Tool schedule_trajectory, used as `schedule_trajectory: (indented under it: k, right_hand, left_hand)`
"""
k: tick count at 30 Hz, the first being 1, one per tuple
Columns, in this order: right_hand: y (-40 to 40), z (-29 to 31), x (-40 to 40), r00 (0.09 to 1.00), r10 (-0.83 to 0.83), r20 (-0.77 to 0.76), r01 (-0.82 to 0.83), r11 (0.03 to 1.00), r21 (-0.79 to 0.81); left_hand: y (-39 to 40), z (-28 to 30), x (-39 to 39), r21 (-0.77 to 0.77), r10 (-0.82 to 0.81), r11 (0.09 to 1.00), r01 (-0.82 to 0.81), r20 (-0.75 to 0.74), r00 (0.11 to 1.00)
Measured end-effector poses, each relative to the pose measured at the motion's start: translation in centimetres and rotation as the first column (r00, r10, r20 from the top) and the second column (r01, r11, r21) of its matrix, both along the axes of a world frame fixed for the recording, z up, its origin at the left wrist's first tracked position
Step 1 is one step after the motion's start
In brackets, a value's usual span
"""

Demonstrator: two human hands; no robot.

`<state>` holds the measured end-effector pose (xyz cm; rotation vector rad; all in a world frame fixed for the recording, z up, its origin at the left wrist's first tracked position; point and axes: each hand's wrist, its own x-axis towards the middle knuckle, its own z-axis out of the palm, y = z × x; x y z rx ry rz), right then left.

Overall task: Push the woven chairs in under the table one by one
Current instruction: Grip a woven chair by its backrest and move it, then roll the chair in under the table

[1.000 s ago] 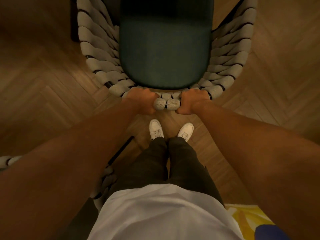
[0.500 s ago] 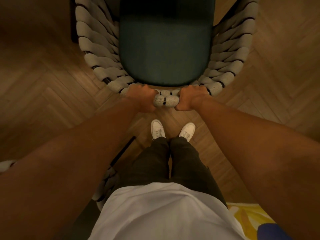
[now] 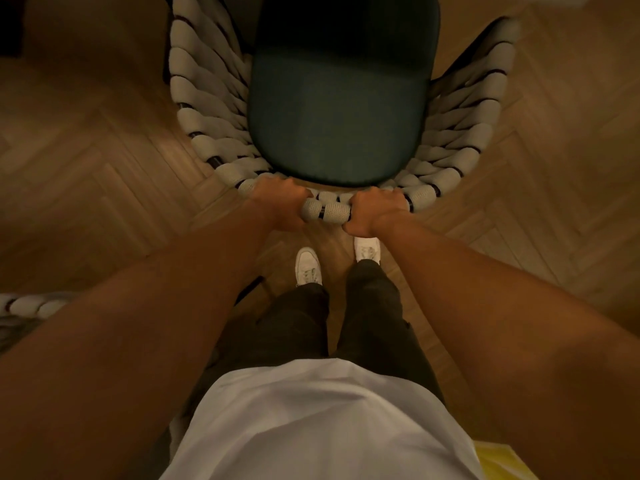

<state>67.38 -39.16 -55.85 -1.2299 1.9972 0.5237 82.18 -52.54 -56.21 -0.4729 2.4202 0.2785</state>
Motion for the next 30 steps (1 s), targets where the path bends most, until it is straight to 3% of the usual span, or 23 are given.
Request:
schedule_trajectory:
  k: [10,13,16,19,22,30]
  right_hand:
    - [0.5,0.3,-1.6,0.997,0.054,0.048,-0.054,0.999,-0.002]
    - [0.5,0.1,-1.4,0.995,0.076,0.065,-0.075,0.997,-0.009]
    - [0.5,0.1,-0.9,0.99,0.12,0.075,-0.119,0.993,-0.019]
    - [0.5,0.5,-0.3,0.985,0.152,0.082,-0.151,0.988,-0.014]
    - [0.5,1.0,-0.2,0.983,0.16,0.093,-0.158,0.987,-0.025]
    - [-1.4,3.8,4.2,0.897,0.433,0.085,-0.414,0.893,-0.179]
  left_hand:
    - [1.1,0.1,-1.4,-0.028,0.111,0.994,-0.109,0.083,0.99]
    - [1.8,0.9,-0.7,-0.014,0.18,0.984,-0.179,0.02,0.984]
    - [2.9,0.7,0.6,-0.019,0.359,0.932,-0.361,-0.079,0.93]
    - [4.8,0.1,1.9,-0.048,0.394,0.914,-0.403,-0.138,0.909]
    - [6.8,0.3,3.1,-0.059,0.415,0.891,-0.45,-0.297,0.86]
    - [11.3,2.7,9.2,0.065,0.669,0.718,-0.692,-0.337,0.662]
